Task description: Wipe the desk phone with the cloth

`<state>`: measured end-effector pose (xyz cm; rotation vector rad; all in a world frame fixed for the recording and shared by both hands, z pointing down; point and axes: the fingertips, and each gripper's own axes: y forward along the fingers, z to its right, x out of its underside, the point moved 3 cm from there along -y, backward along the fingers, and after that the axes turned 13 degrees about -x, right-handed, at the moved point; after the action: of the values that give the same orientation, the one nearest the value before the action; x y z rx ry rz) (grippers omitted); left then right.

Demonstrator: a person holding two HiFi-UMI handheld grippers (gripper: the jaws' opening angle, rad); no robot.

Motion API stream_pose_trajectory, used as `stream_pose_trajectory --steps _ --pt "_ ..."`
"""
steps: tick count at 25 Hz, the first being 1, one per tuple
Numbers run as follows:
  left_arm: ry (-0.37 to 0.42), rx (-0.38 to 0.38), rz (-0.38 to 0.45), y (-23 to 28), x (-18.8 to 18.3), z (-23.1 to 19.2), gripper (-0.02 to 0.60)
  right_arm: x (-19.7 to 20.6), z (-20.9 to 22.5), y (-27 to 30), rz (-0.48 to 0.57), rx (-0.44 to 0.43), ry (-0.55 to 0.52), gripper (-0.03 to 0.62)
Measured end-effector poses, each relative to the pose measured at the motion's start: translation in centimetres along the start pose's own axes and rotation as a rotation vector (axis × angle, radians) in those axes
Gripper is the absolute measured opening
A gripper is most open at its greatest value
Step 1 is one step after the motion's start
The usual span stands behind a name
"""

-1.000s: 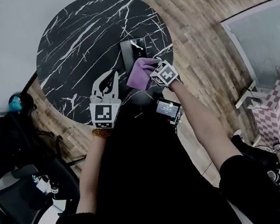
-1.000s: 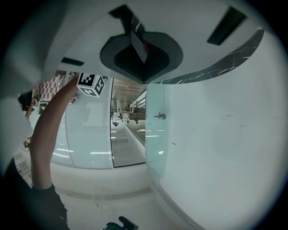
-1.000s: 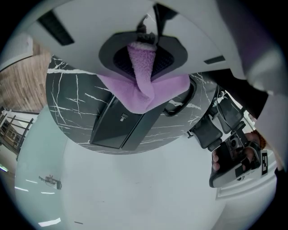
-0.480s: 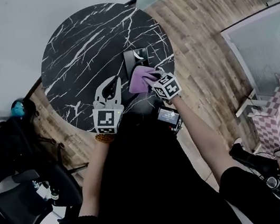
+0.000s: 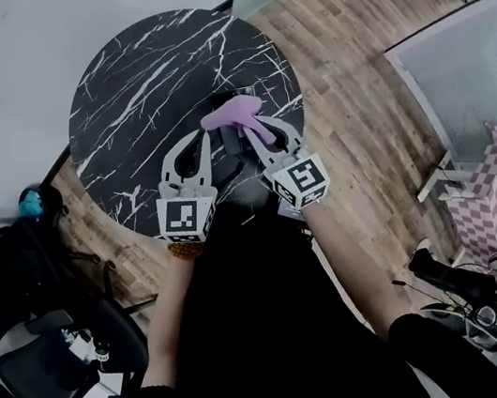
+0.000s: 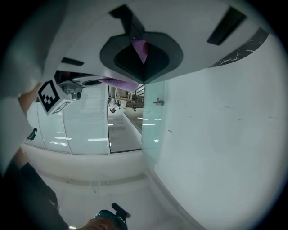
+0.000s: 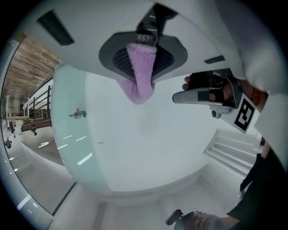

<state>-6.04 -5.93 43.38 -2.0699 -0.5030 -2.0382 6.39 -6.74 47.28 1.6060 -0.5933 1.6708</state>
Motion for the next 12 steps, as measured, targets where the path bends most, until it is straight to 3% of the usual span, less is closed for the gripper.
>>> stream_pose_trajectory --steps 5,12 --pt "0.015 0.010 0.051 -0.6 -2.0 0.5 0.014 -3.5 -2.2 -1.4 0.122 0.019 -0.035 0.055" --pt "0.030 0.026 0.042 -1.2 -1.5 0.8 0.013 -5.6 -4.1 -2.6 0.164 0.033 -0.077 0.055"
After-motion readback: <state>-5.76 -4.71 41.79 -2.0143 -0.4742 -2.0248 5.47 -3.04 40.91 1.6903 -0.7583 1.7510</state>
